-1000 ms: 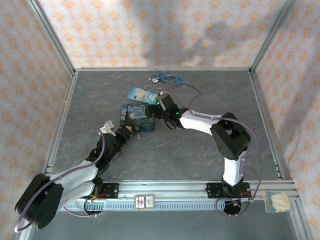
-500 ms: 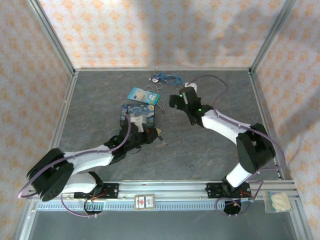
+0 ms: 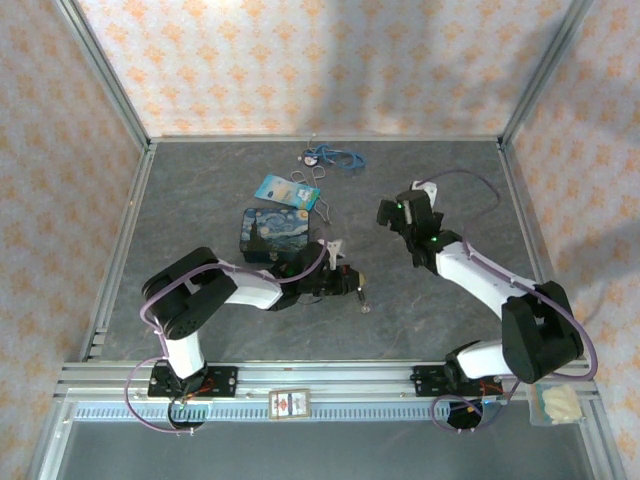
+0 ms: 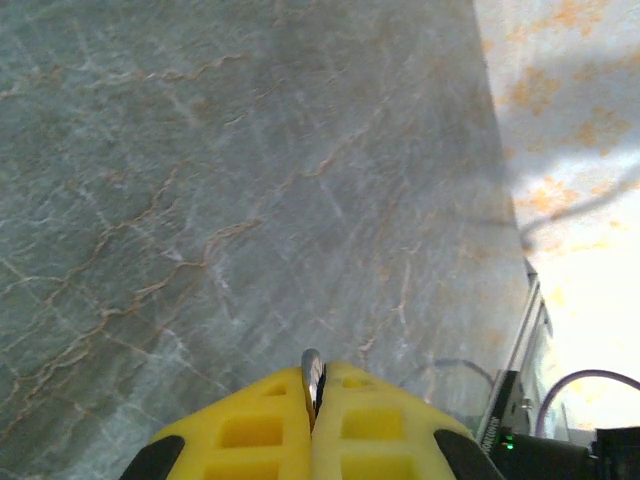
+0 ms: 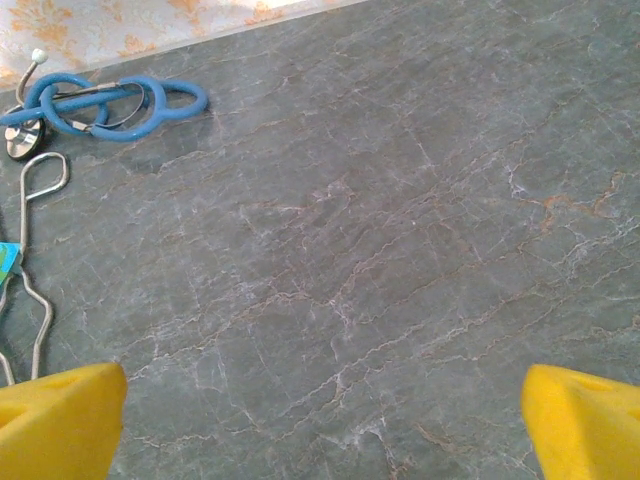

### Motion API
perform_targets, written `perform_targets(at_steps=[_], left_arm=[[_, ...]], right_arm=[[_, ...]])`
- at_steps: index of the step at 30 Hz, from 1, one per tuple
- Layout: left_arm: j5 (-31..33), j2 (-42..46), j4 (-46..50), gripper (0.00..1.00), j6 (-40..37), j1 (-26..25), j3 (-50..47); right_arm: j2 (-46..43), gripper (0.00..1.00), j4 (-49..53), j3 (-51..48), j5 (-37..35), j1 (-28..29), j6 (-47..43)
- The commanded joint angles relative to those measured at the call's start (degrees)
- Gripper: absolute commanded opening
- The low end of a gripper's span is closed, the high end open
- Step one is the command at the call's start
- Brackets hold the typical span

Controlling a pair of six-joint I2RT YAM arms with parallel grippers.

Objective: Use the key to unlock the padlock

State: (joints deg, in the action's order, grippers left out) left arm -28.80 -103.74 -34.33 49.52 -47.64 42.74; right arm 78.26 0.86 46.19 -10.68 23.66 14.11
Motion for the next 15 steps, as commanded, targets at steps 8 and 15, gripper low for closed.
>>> perform_targets(at_steps=[8,15], left_arm=[[1.27,-1.40,6.51,0.31,-2.66,-0.08,4.67],[3.35,2.90,9.01,0.46,-3.72,2.34,5.18]], right_arm=[[0.04,1.00,-3.15,-1.66,-1.54,-0.62,-0.18],[1.46,1.00,-7.13,-4.14,-1.46,-4.76,-4.59]])
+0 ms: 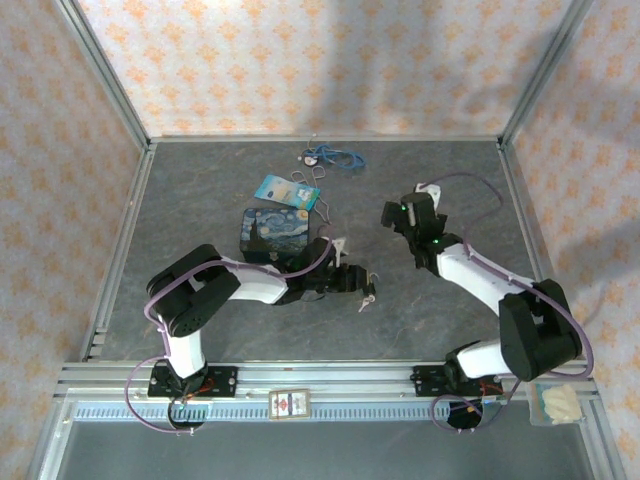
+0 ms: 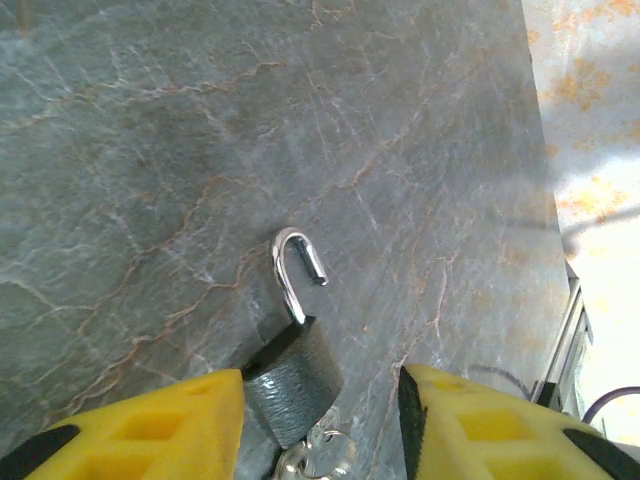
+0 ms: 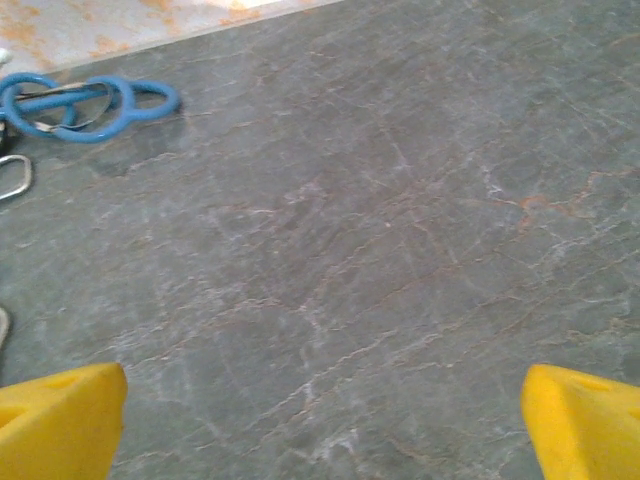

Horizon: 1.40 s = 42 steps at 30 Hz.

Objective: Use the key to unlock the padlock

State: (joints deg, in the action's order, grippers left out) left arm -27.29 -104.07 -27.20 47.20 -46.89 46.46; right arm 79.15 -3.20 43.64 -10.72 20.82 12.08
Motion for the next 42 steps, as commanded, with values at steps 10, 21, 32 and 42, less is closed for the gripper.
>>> perform_targets(at_steps=[10,21,32,42], left_arm=[[10.18,18.30,14.19,0.55,-13.23,14.27,3.21],[30.12,29.69,16.74,0.88,-25.81,35.85,-1.01],[46.88,36.27,-9.97,0.88,-32.94,45.57,-20.82],[54.95,25.17,-25.93,0.88,-38.49,45.61,-25.84]], right_arm=[[-1.50,1.00,-16.51,-11.38,-5.51,-8.95,-11.60],[0.26,1.00,-39.89,-20.97,-4.75,-11.77,-15.08],[7.16,0.99,-56.68,-24.35,2.27,-16.30,-14.09],[7.89,1.00,-68.68,-31.00,2.90,-17.48,-12.91]])
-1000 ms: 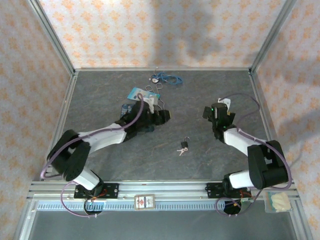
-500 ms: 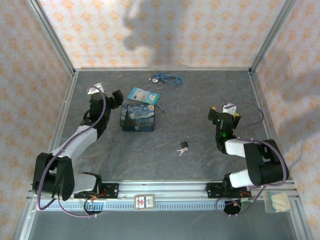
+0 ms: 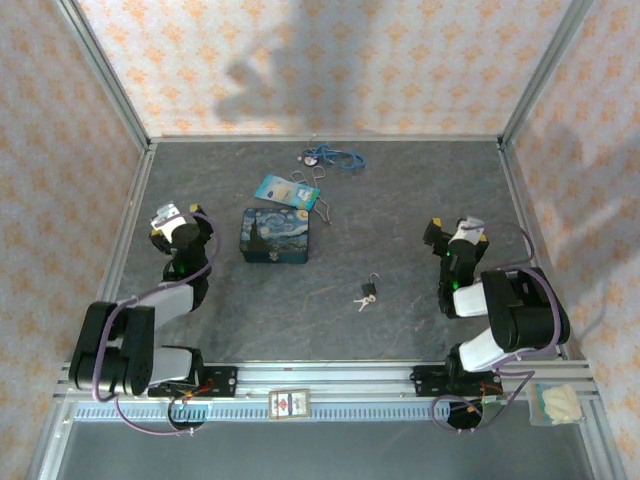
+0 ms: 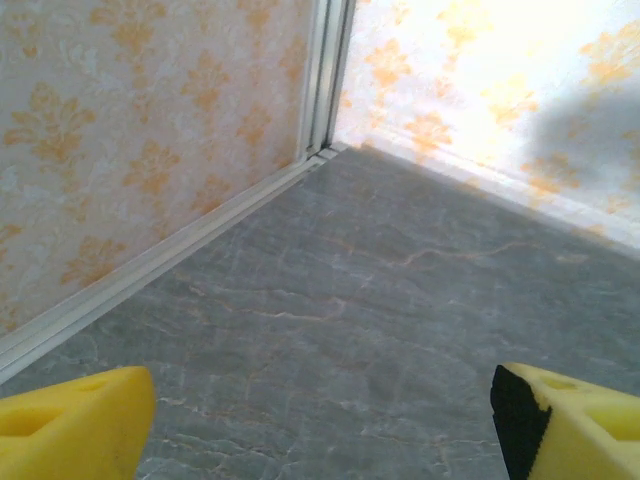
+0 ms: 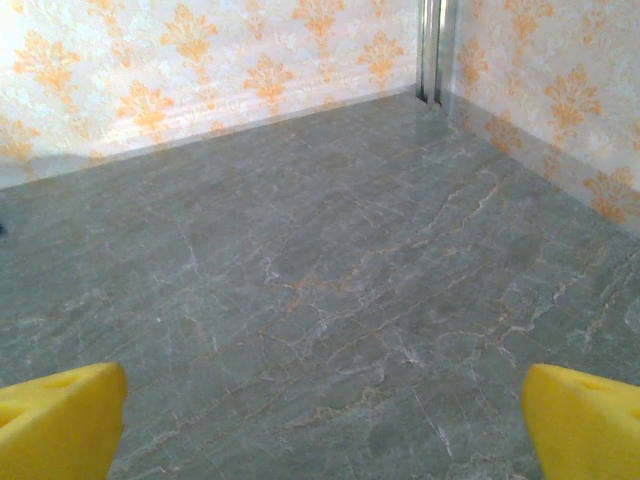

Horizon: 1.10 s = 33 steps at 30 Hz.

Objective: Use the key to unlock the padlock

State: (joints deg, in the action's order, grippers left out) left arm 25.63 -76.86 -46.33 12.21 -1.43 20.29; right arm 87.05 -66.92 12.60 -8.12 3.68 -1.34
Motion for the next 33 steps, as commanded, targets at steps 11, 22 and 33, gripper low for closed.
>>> perform_targets(at_steps=[11,22,33], left_arm=[[-16.96,-11.17,-39.26,0.92,-10.53,0.20,-12.90],[-16.05,-11.00,-34.57,0.97,-10.36,0.20,-10.45],[-16.18,-11.20,-32.81,0.98,-10.36,0.20,-9.67]], right_arm=[[-0.03,1.00,-5.18,-0.10,0.39,-0.34,0.45],[-0.06,1.00,-5.16,-0.12,0.44,-0.35,0.41],[0.00,1.00,-5.16,-0.05,0.39,-0.32,0.45]])
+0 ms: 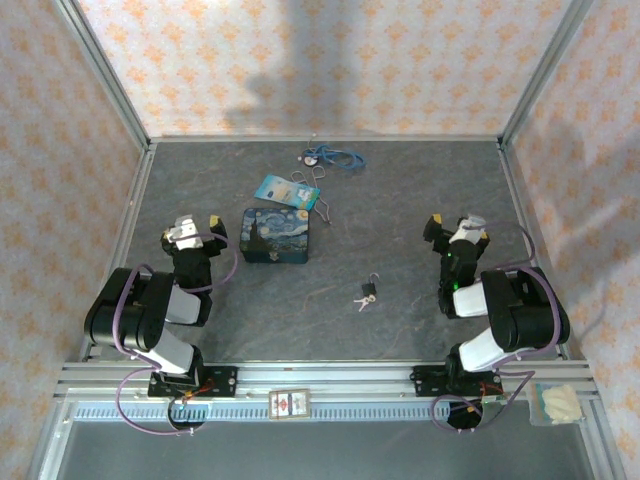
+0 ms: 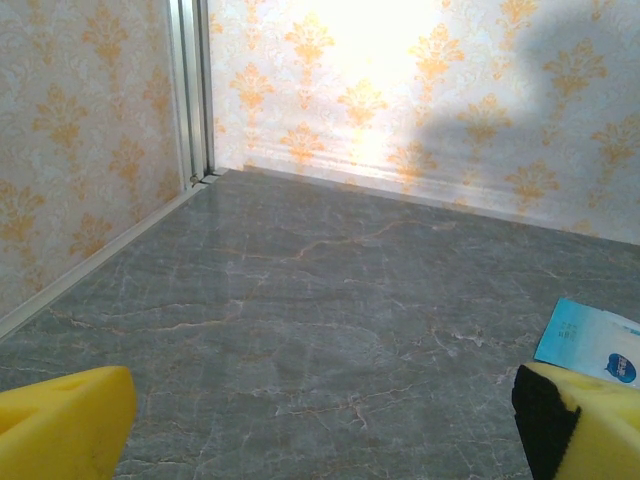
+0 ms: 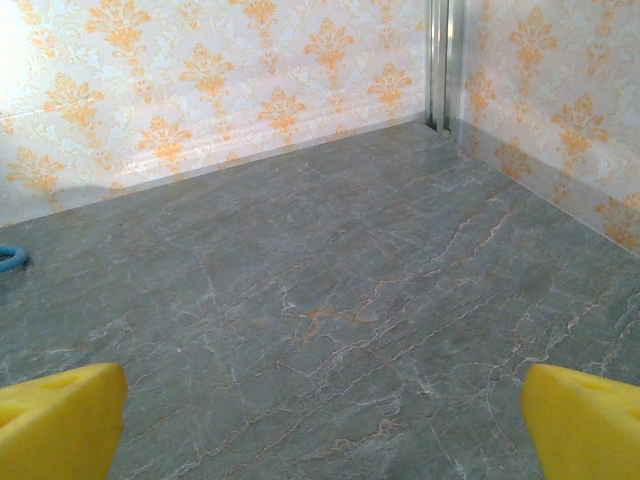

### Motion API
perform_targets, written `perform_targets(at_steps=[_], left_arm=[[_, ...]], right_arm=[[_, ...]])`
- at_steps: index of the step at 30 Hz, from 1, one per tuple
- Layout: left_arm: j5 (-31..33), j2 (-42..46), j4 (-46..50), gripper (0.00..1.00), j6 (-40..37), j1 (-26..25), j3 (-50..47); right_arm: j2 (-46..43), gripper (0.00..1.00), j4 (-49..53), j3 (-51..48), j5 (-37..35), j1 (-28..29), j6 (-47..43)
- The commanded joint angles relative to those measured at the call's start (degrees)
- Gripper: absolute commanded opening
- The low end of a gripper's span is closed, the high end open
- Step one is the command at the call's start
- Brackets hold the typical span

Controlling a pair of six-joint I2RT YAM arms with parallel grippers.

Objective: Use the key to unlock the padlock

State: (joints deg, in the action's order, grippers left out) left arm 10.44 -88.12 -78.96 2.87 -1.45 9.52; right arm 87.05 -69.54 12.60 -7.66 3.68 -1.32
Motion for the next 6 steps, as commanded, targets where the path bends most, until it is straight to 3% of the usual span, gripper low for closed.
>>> perform_targets(at_steps=[1,6], left_arm=[[-0.79,0.05,0.14,0.98,-1.05,0.22,1.27],[-0.86,0.05,1.80,0.99,-1.03,0.27,2.17]], right_arm=[[0.06,1.00,-2.36,0.08,0.08,-0.34,0.35],[-0.04,1.00,-2.43,-0.08,0.12,-0.34,0.31]])
